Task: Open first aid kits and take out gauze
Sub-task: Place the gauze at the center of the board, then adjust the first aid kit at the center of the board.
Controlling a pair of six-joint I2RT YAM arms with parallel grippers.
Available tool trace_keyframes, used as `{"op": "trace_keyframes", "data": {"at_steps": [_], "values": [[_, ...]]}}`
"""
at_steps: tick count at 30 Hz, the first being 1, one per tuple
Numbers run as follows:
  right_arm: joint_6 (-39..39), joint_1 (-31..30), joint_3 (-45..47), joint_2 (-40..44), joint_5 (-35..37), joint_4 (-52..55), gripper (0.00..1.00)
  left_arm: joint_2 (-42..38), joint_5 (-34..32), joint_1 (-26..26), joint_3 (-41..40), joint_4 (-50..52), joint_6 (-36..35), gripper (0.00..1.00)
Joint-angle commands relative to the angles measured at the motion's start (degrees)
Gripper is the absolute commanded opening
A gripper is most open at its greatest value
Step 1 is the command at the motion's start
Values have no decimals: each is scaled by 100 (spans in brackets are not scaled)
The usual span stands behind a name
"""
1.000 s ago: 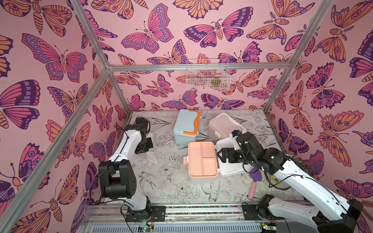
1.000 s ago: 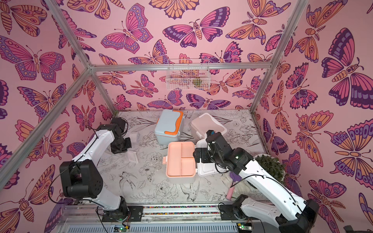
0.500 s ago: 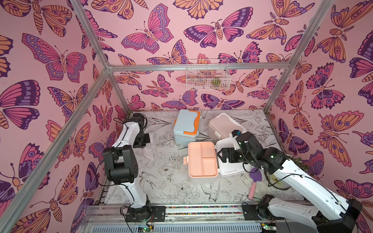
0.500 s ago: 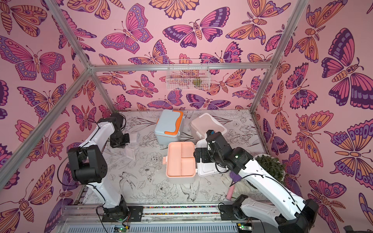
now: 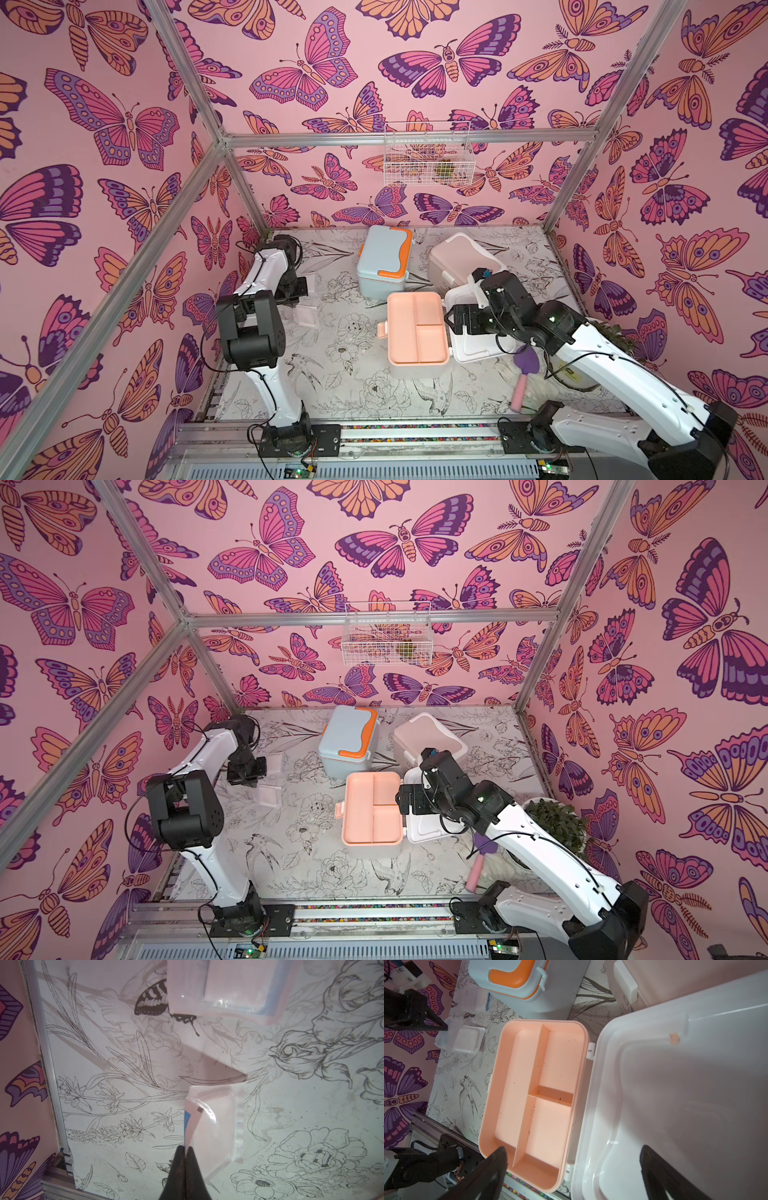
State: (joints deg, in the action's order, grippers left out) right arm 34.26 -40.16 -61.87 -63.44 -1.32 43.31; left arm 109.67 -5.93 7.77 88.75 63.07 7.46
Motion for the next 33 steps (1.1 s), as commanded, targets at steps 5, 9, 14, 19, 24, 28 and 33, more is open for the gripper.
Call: {"op": "trace_keyframes", "data": {"at_steps": [5, 9, 14, 19, 24, 28, 33], "values": [[-213, 38, -88, 7, -546, -159, 99, 131, -110, 65, 17, 144, -88, 3], [-297, 35, -69, 6, -872, -177, 100, -82, -159, 91, 72, 182, -37, 38], [-320, 11, -91, -2, -1083, -104, 95, -456, 54, 119, 85, 188, 52, 57], [-315, -154, -137, 1, -1015, -82, 90, -1052, 793, 111, 136, 160, 203, 70], [-264, -534, -270, -133, -661, 10, 87, -2087, 1618, 50, -148, -100, 386, 90], [-151, -924, -411, -373, -267, 36, 85, -3147, 2333, -188, -880, -684, 682, 100], [29, -1416, -683, -856, 339, 115, 82, -4244, 2789, -813, -1724, -1341, 1136, 100]]}}
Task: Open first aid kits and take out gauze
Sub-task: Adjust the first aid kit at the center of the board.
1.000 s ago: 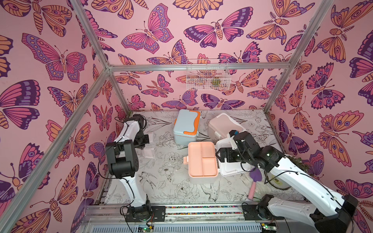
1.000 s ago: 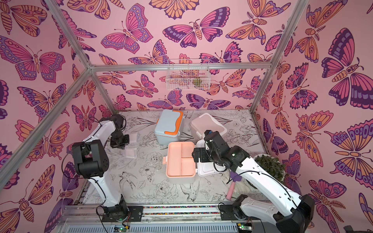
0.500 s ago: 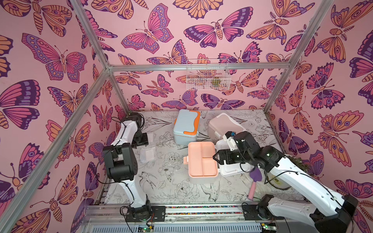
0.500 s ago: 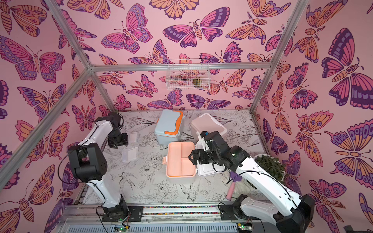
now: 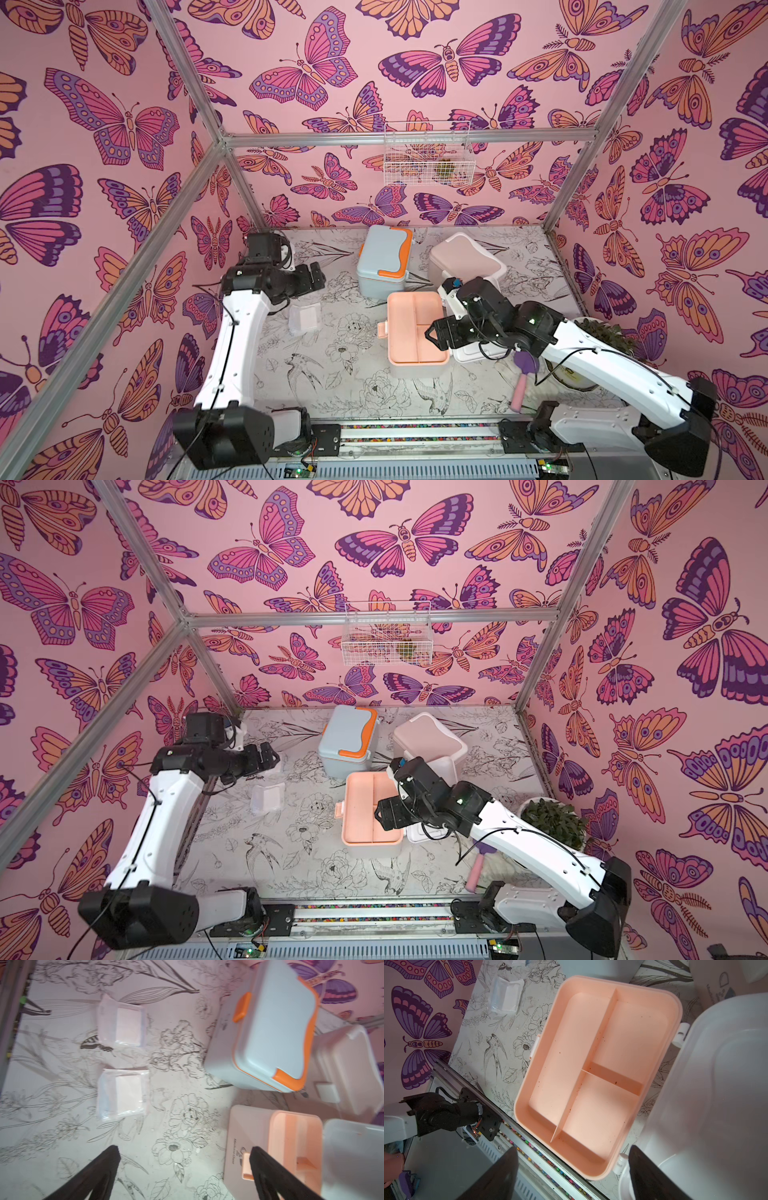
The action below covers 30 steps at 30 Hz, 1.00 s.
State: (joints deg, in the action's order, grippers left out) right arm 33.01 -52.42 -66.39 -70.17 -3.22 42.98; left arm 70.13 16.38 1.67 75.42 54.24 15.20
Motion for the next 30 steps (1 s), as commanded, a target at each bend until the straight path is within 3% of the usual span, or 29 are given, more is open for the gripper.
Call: {"op": "trace_keyframes", "data": {"at_steps": [1, 7, 13, 20, 30], "values": [[190, -282, -289, -293, 621, 149, 81, -471, 637, -331, -605, -631, 536, 100], [487, -677, -695, -1091, 1083, 191, 76, -1273, 776, -1458, -2187, -2226, 1621, 100], [935, -907, -1015, -1786, 1423, 264, 63, -1314, 642, -2359, -2980, -3434, 1998, 100], [1457, -989, -1090, -2082, 1836, 359, 47, -1475, 702, -2507, -3581, -3866, 2237, 100], [1885, -1053, -1231, -2578, 2040, 501, 37, -1816, 996, -2587, -4152, -4071, 2451, 100]]}}
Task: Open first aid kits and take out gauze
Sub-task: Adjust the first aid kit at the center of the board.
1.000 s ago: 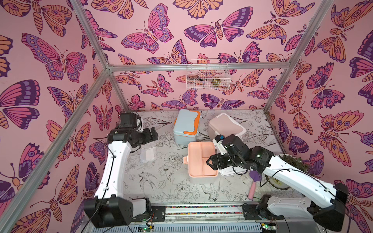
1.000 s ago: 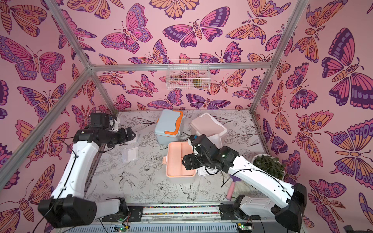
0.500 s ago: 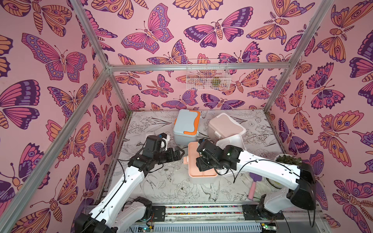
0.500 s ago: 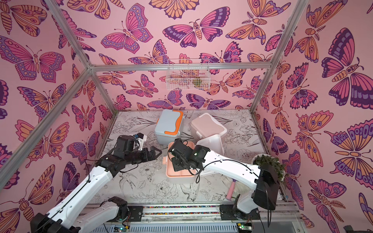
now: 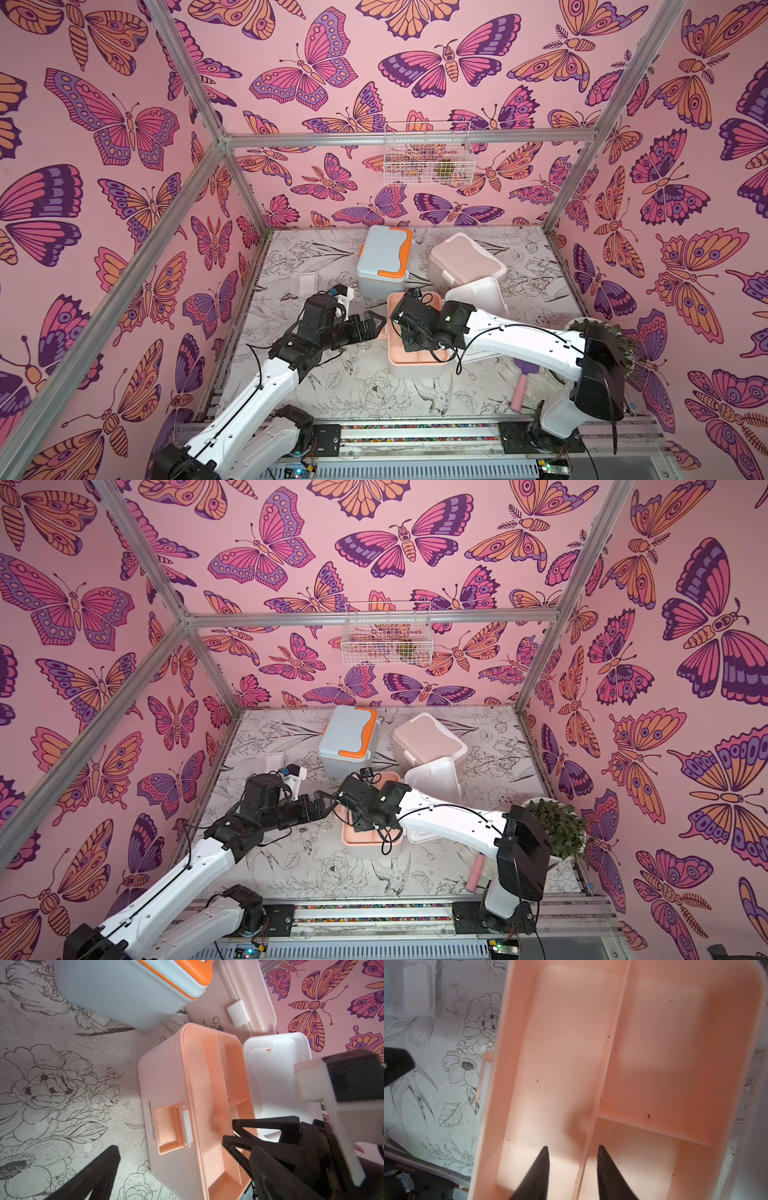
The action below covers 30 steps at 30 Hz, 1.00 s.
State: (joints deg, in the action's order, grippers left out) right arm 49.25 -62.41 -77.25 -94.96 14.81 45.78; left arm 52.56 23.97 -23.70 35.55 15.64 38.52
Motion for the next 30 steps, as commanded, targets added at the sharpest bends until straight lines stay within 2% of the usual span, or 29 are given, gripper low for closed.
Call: {"op": "trace_keyframes", "data": {"at_steps": [1, 9, 19, 25, 30], "values": [[300, -60, -142, -124, 263, 221, 37, -70, 269, -73, -199, -215, 138, 100], [577, -61, -233, -290, 512, 320, 33, 137, 488, -555, -341, -490, 309, 98], [731, -61, -389, -445, 743, 467, 27, 585, 267, -1411, -485, -1176, 647, 97], [766, -61, -434, -435, 839, 544, 21, 800, 196, -1611, -469, -1449, 692, 96], [727, -60, -424, -350, 848, 477, 18, 615, 189, -1622, -702, -1802, 753, 95]]}}
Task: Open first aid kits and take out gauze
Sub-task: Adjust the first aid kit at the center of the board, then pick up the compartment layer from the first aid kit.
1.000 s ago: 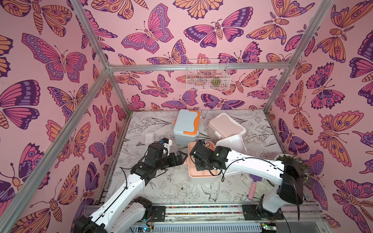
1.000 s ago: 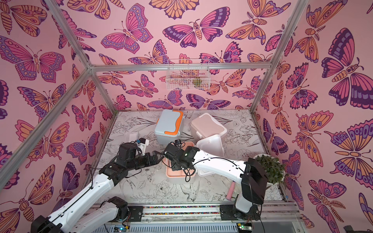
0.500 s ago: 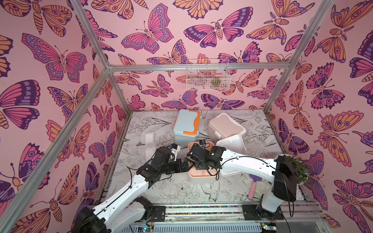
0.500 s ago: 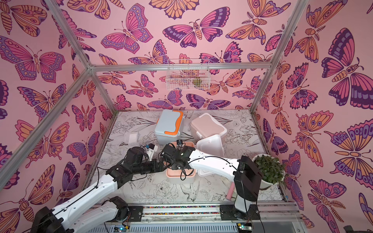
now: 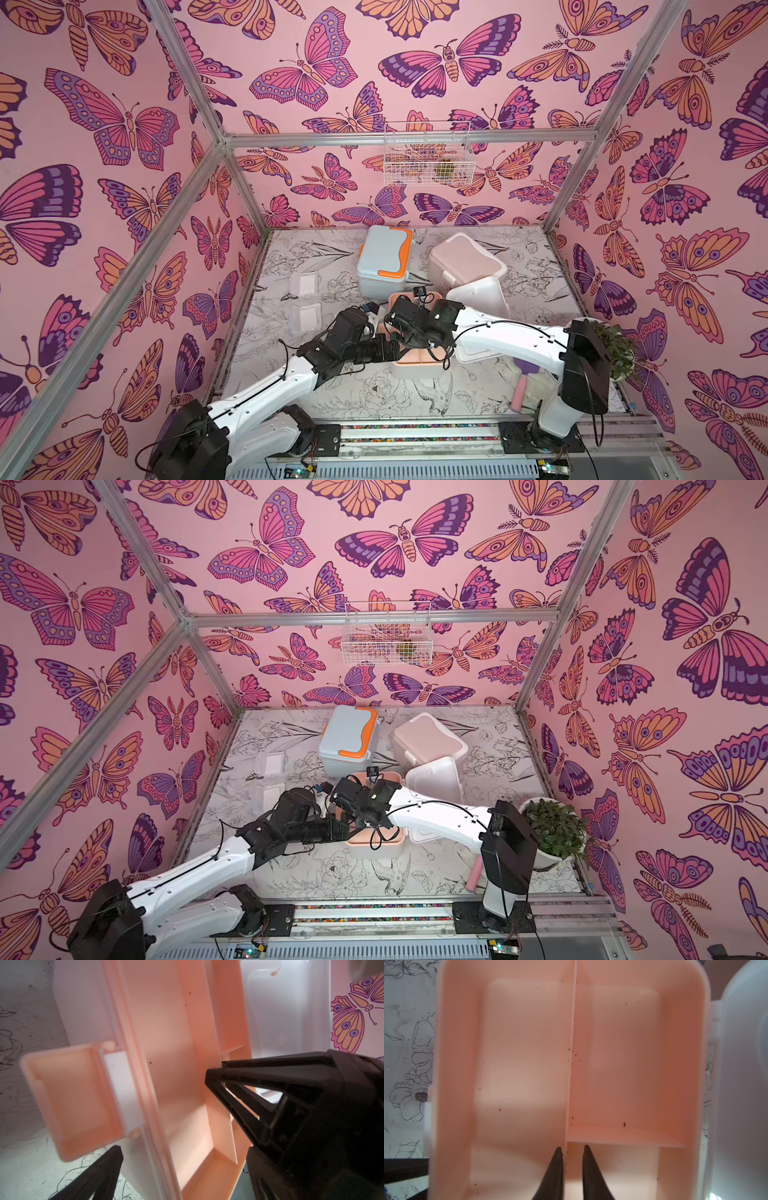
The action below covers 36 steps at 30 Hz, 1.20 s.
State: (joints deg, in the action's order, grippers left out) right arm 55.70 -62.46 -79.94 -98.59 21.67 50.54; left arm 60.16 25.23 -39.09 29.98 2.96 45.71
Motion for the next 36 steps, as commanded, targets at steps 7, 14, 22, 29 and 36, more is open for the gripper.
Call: {"op": "trace_keyframes", "data": {"at_steps": [7, 14, 22, 29, 36], "values": [[49, -56, -125, 2, 210, -50, 16, -470, 149, -56, -316, -505, 40, 92], [-20, -56, -234, -173, 133, -54, 8, -1096, 118, 102, -376, 283, 8, 66], [41, -56, -406, -259, 257, 167, 3, -1519, 185, 416, -456, 830, -44, 31], [34, -56, -393, -60, 407, 192, 0, -1455, 125, 447, -469, 995, -115, 15], [-19, -56, -280, 79, 347, 17, 0, -1411, 28, 460, -510, 1040, -142, 12]]}}
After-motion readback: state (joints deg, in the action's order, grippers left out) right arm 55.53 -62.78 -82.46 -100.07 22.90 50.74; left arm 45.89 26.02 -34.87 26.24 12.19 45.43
